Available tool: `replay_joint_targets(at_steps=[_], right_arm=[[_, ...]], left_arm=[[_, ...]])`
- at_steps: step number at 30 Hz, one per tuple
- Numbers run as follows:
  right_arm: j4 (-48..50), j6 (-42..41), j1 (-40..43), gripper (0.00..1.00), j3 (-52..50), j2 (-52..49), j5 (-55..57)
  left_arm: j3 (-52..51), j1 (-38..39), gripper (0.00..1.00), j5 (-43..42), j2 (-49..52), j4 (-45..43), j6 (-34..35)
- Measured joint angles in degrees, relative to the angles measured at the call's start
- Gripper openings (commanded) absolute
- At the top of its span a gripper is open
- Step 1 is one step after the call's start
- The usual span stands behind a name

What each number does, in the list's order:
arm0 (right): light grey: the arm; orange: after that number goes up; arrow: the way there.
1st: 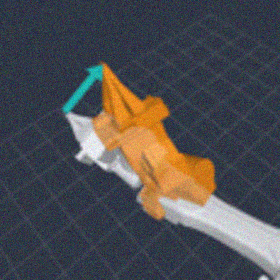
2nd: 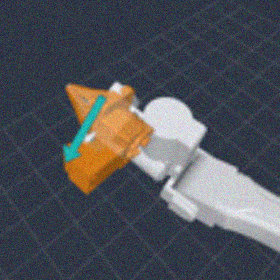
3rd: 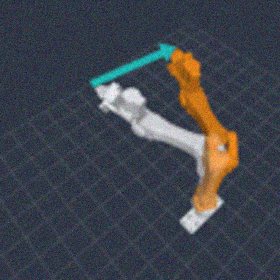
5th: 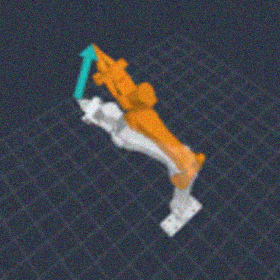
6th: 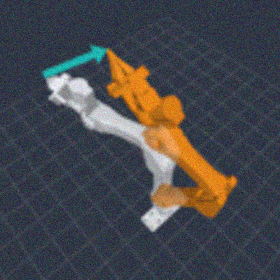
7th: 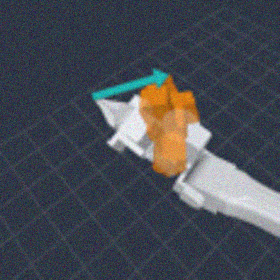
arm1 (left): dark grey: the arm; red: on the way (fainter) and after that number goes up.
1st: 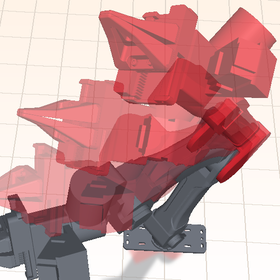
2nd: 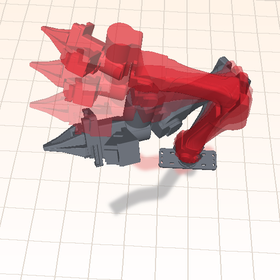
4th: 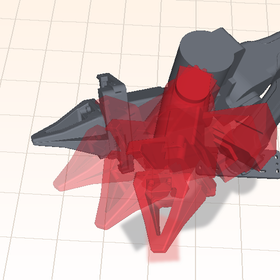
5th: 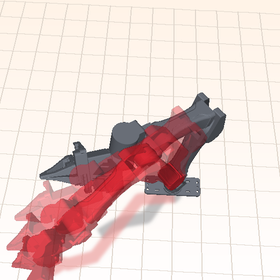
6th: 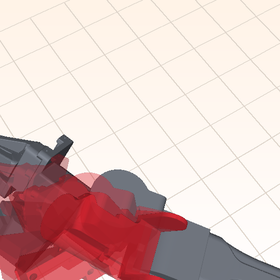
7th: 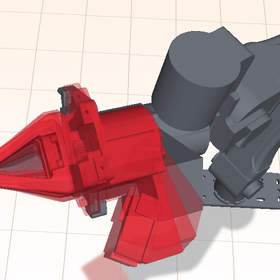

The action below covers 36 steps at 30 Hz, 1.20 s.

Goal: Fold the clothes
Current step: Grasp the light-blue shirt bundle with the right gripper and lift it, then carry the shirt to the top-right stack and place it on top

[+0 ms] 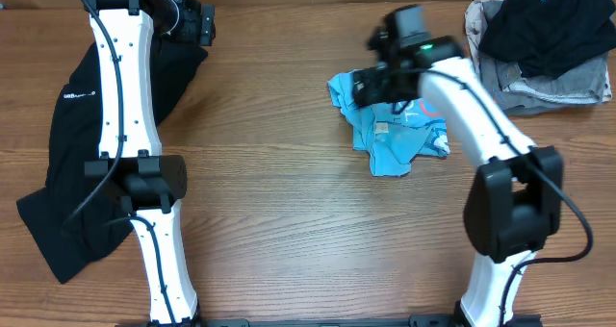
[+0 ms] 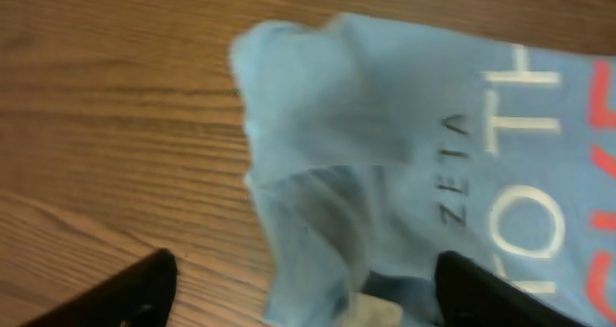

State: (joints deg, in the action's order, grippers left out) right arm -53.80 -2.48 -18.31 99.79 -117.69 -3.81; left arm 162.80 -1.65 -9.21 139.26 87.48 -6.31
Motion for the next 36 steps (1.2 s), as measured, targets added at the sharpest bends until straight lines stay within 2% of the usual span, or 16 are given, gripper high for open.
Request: replay_joint_targets(at_steps=[8,15,18,20,24,25,27,28,32,36], right_arm=[[1.3,-3.1,-3.9,1.00,0.0,-6.9,13.3],[-0.9,-2.4,-3.5,0.98,0.0,-11.2,13.6],[-1.4,-2.0,-3.7,0.92,0.0,-11.4,12.8],[-1.3,-1.7,-3.7,0.81,-0.1,-11.4,11.9],[-1.9,-2.1,-3.6,0.50,-0.6,-11.4,11.8],[-2.3,-2.6,-3.6,0.40,-0.7,-11.4,12.3],[-2.9,-4.3,-3.6,0.11,-0.8,-11.3,13.7],[-3.2,-5.6,-3.6,0.04,-0.8,-11.3,14.6],[-4.9,-9.0,-3.6,0.04,-0.7,-10.8,16.3],[-11.8,-10.6,-3.1,0.04,1.2,-10.8,18.3]], left_arm=[[0.0,0.0,0.89,0.0,0.0,0.0,0.0],[0.0,0.0,0.89,0.0,0.0,0.1,0.0],[0.0,0.0,0.89,0.0,0.0,0.1,0.0],[0.0,0.0,0.89,0.0,0.0,0.1,0.0],[0.0,0.0,0.90,0.0,0.0,0.1,0.0],[0.0,0.0,0.90,0.0,0.0,0.1,0.0],[0.0,0.0,0.90,0.0,0.0,0.1,0.0],[0.0,0.0,0.90,0.0,0.0,0.1,0.0],[0.0,0.0,0.90,0.0,0.0,0.1,0.0],[0.0,0.0,0.90,0.0,0.0,0.1,0.0]])
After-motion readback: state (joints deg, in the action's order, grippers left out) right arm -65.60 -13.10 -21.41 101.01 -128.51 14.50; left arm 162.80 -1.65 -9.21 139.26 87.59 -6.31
